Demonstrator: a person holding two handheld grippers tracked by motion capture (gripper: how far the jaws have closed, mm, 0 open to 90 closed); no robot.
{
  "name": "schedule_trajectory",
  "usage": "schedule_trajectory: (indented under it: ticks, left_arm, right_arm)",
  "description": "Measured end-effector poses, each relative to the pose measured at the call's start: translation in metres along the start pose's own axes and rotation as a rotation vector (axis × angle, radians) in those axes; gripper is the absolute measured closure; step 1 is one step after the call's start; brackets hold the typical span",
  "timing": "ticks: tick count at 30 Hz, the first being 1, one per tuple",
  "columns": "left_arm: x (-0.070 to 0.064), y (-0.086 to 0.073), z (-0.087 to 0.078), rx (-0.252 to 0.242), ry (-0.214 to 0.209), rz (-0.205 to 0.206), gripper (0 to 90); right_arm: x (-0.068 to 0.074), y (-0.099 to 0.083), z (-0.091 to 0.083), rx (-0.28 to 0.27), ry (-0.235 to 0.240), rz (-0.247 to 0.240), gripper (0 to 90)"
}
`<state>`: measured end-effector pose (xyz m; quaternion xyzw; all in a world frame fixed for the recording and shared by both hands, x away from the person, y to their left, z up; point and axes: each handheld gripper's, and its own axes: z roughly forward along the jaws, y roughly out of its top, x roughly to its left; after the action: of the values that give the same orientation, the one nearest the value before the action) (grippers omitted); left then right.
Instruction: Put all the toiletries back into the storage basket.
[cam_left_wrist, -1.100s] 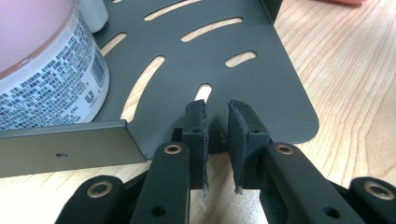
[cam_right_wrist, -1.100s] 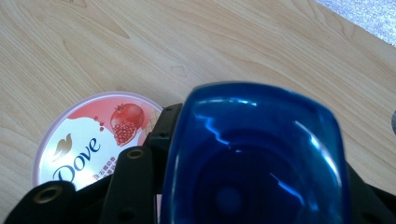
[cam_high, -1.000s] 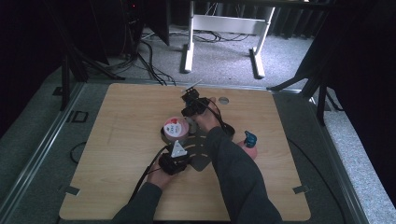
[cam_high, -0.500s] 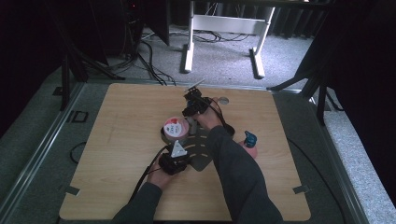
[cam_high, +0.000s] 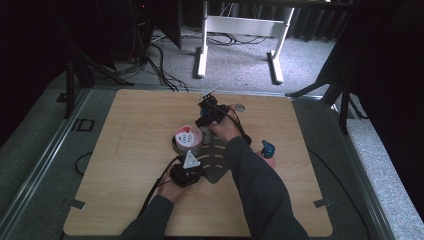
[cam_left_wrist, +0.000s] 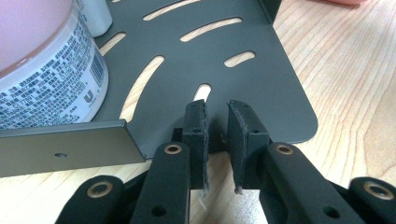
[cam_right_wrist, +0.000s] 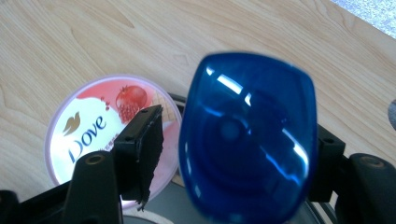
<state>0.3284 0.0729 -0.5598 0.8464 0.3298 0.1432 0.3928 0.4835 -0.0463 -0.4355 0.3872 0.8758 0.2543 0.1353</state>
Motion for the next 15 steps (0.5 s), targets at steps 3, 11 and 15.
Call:
schedule_trajectory:
  ticks: [3,11,15]
  left_arm:
    - [0.000,0.000,0.000,0.001,0.000,0.000,78.0]
    - [0.000,0.000,0.000,-0.001,0.000,-0.002,77.9]
    - [0.000,0.000,0.000,-0.002,0.000,-0.003,77.9]
  right_arm:
    - [0.001,-0.004,-0.005,-0.007,-0.003,-0.003,34.2]
    - [0.004,-0.016,-0.011,-0.018,0.000,0.009,30.7]
    - [0.008,-0.023,-0.015,-0.032,0.018,-0.009,27.6]
